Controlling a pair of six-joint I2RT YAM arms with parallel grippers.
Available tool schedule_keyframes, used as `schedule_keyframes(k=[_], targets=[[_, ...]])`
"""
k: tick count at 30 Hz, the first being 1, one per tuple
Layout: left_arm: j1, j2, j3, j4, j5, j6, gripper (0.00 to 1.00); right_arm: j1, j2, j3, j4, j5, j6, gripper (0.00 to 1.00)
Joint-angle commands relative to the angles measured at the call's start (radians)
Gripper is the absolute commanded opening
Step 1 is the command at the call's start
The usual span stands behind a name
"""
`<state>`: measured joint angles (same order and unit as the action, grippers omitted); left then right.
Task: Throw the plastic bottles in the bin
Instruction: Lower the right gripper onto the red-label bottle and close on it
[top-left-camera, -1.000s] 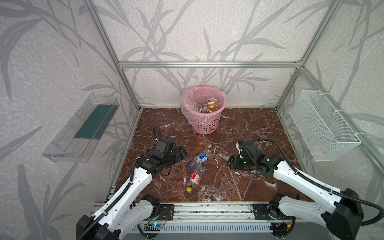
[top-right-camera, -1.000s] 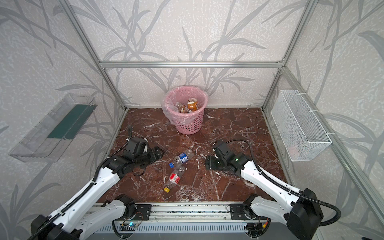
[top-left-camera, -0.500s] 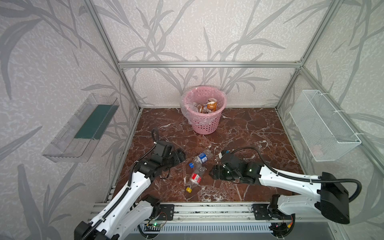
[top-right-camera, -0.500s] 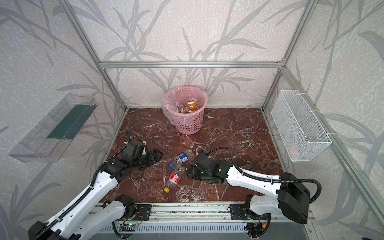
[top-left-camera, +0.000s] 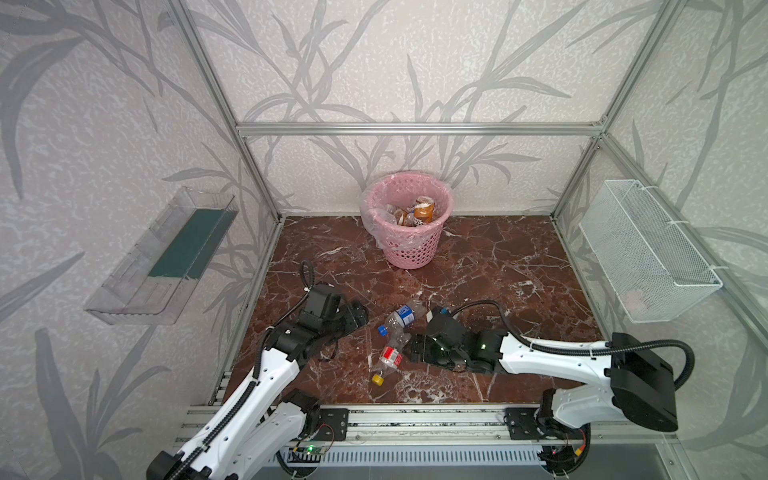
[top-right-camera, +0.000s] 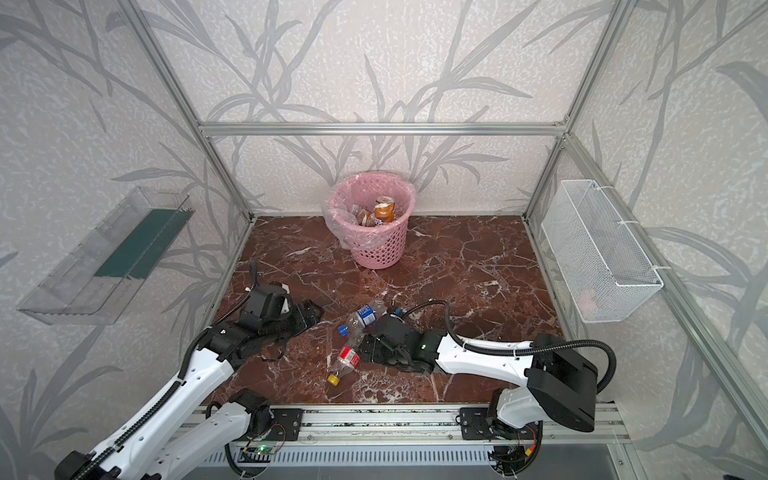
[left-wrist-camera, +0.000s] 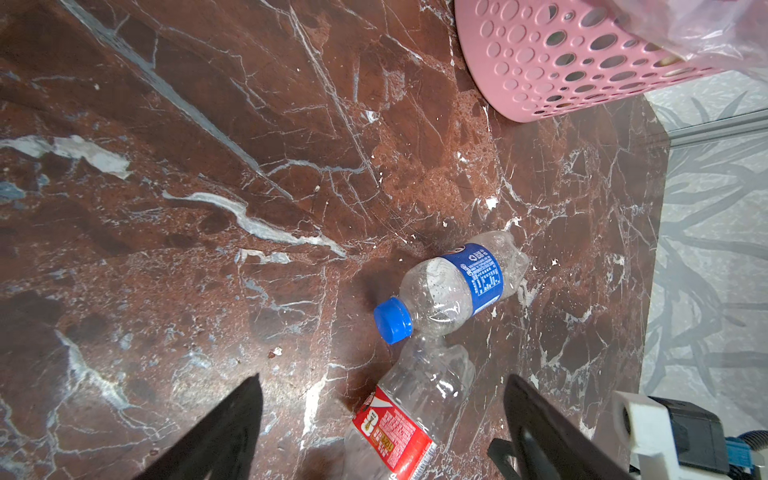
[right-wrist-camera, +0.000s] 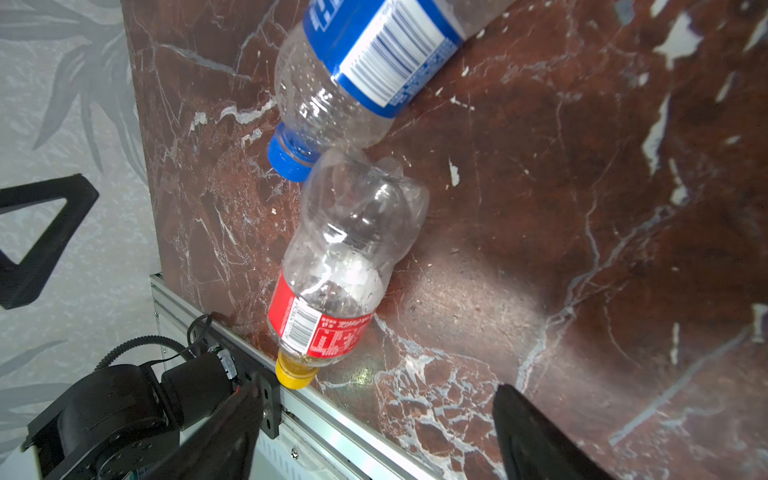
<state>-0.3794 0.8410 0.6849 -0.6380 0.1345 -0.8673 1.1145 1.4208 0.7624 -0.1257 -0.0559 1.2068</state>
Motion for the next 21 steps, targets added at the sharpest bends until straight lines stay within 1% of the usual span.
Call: schedule_keyframes(k=[1,21], targets=[[0.008,-0.013,-0.011,-0.021,0.002,0.001,0.90,0.013,0.035,0.040,0.039,-0.007,0.030,0.87],[0.025,-0.035,-0.008,-0.042,0.017,0.011,0.90,0.018,0.190,0.109,0.125,-0.068,0.051,0.88]])
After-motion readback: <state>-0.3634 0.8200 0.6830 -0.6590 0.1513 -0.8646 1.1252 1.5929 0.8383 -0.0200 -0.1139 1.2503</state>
